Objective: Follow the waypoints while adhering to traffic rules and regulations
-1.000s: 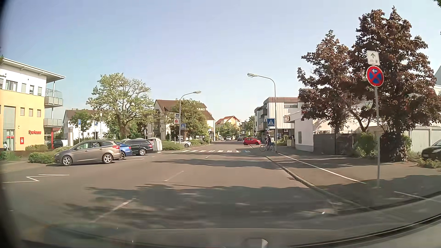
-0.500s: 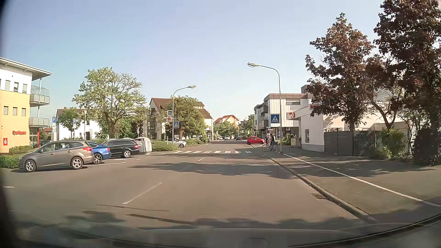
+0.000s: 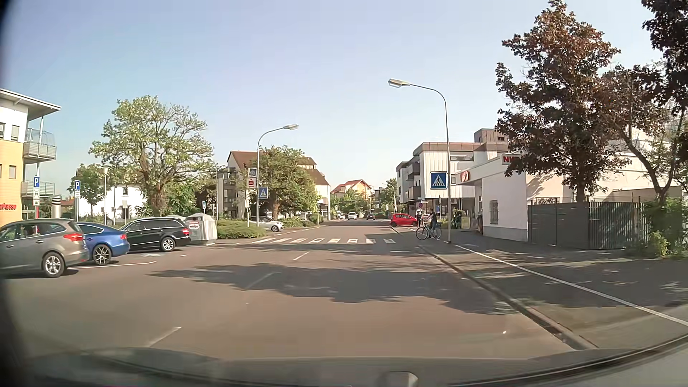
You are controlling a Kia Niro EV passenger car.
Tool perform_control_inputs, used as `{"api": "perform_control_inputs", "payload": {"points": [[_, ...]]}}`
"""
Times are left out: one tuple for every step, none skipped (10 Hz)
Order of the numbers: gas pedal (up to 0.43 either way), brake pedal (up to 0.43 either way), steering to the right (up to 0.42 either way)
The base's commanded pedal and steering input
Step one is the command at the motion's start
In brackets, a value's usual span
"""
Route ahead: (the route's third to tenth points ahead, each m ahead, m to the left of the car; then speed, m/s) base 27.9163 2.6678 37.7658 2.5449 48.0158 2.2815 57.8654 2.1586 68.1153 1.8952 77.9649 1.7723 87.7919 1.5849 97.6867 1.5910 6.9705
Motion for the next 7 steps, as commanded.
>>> {"api": "perform_control_inputs", "payload": {"points": [[0.0, 0.22, 0.004], [0.0, 0.226, 0.003], [0.0, 0.238, 0.002], [0.0, 0.244, 0.002], [0.0, 0.25, 0.002], [0.0, 0.256, 0.002], [0.0, 0.268, 0.002]]}}
